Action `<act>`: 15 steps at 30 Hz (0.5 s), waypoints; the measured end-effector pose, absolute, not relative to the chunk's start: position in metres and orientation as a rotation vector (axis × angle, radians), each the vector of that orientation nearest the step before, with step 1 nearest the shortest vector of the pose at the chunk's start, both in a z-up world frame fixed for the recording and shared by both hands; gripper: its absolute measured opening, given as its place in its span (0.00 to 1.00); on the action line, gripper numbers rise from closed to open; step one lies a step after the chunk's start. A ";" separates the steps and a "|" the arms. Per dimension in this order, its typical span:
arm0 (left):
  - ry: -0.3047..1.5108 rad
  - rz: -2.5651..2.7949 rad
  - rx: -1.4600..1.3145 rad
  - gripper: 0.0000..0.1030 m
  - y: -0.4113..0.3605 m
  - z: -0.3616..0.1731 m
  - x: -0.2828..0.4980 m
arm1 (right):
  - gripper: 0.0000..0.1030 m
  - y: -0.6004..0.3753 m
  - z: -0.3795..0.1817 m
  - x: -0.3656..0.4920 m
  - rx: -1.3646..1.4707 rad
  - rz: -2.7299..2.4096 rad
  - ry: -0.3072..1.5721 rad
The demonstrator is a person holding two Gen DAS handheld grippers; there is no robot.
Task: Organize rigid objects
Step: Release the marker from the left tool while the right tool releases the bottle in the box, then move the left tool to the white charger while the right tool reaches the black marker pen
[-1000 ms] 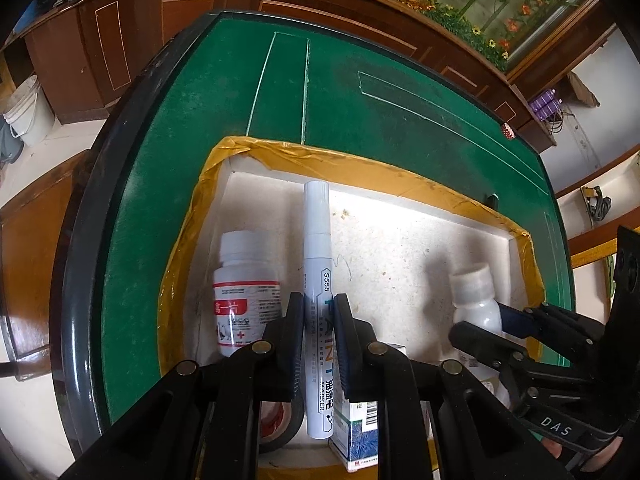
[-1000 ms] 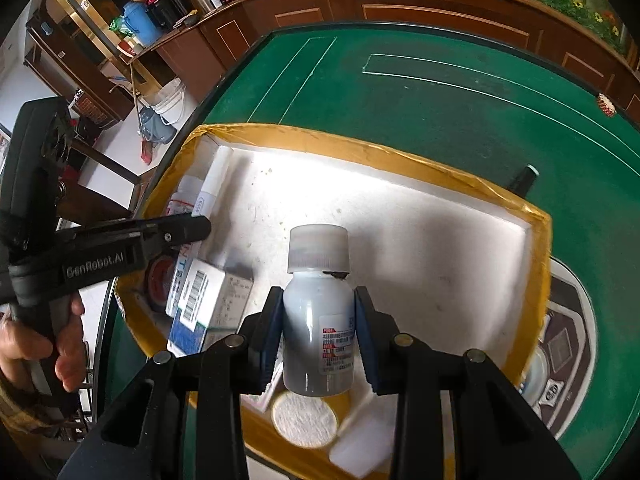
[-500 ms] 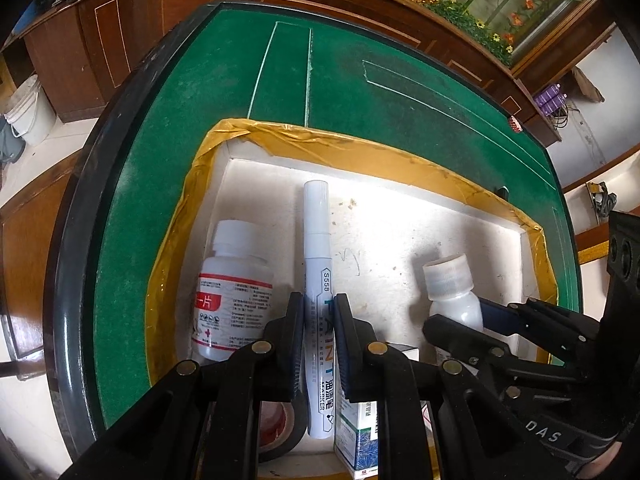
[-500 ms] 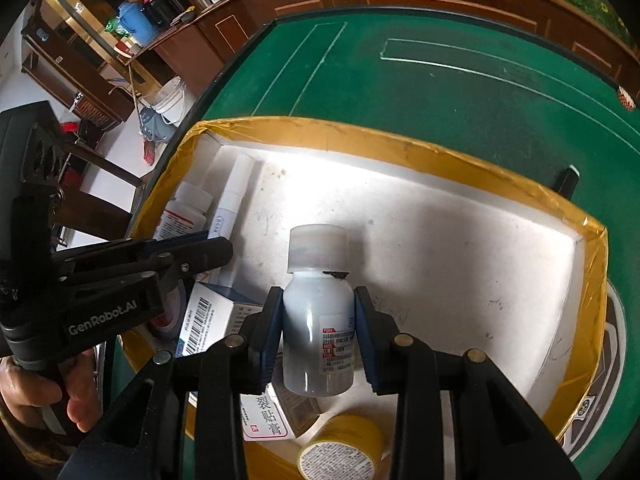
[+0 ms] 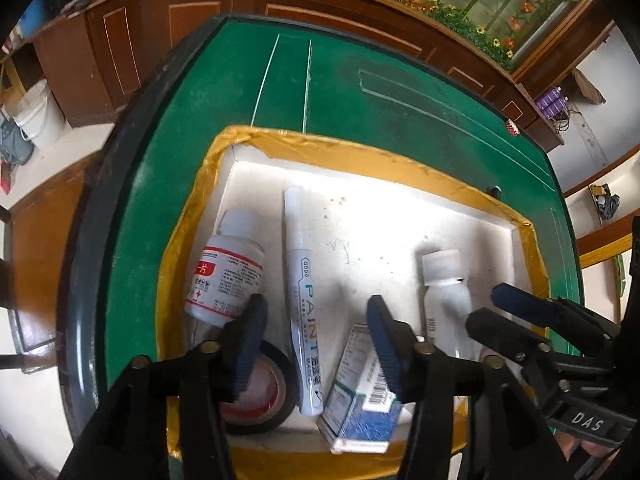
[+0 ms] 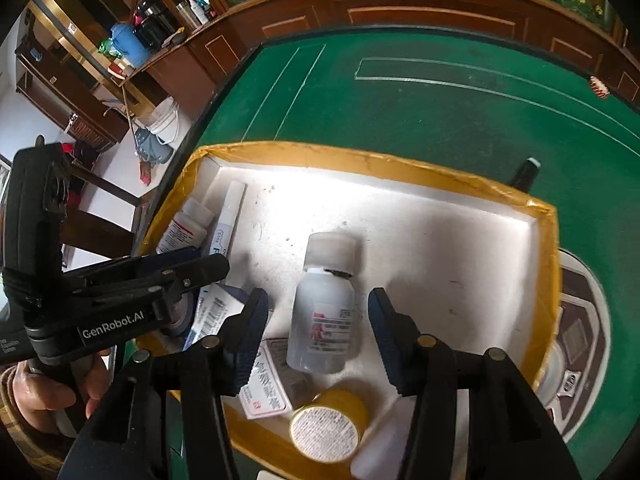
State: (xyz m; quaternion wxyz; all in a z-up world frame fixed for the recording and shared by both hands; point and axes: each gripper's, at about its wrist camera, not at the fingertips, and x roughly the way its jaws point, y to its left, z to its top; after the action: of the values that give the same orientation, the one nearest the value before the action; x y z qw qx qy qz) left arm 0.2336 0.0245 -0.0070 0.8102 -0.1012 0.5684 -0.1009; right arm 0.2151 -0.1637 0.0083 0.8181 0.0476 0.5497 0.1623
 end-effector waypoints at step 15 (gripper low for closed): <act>1.132 -0.183 -0.131 0.69 0.027 0.042 0.172 | 0.83 -0.172 0.050 0.149 0.117 0.295 1.108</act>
State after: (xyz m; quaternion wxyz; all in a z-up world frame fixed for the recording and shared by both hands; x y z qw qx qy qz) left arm 0.1720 0.0275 0.0421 0.8382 -0.0618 0.5349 -0.0865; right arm 0.1486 -0.1717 0.0495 0.8385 0.0555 0.5239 0.1394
